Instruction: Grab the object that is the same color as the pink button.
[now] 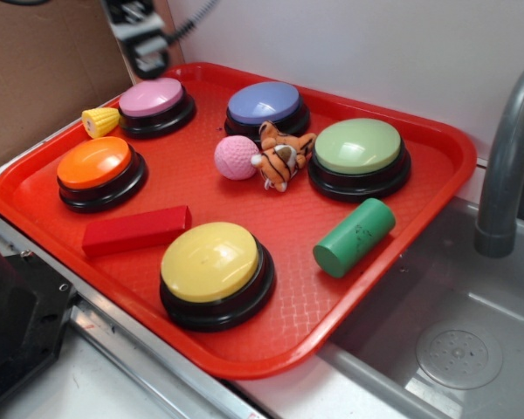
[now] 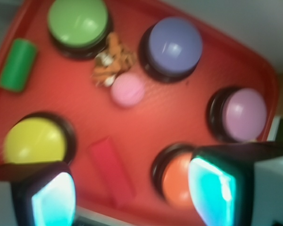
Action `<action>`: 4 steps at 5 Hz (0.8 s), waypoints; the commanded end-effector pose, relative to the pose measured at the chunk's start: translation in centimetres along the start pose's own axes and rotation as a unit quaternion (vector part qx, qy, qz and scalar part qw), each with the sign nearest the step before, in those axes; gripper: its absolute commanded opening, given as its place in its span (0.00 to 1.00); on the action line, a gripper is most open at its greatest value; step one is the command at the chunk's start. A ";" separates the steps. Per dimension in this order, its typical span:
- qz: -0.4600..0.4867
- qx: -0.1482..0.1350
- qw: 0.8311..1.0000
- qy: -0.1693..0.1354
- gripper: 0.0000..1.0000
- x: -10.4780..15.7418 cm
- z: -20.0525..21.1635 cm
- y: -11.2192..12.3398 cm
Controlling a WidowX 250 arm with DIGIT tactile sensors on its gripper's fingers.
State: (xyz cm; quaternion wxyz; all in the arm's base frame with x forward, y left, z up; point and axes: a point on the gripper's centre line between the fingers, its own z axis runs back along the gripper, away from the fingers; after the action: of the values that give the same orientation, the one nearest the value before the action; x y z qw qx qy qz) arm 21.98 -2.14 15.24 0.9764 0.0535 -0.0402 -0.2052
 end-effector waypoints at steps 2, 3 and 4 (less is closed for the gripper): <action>-0.016 0.028 0.999 -0.026 1.00 3.0 -5.6 -0.3; -0.021 0.033 0.999 -0.025 1.00 3.2 -7.2 0.0; -0.029 0.034 0.999 0.008 1.00 3.4 -8.8 0.4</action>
State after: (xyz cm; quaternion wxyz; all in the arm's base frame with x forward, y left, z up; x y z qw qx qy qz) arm 25.01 -2.13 5.52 0.9686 0.0854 -0.0117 -0.2332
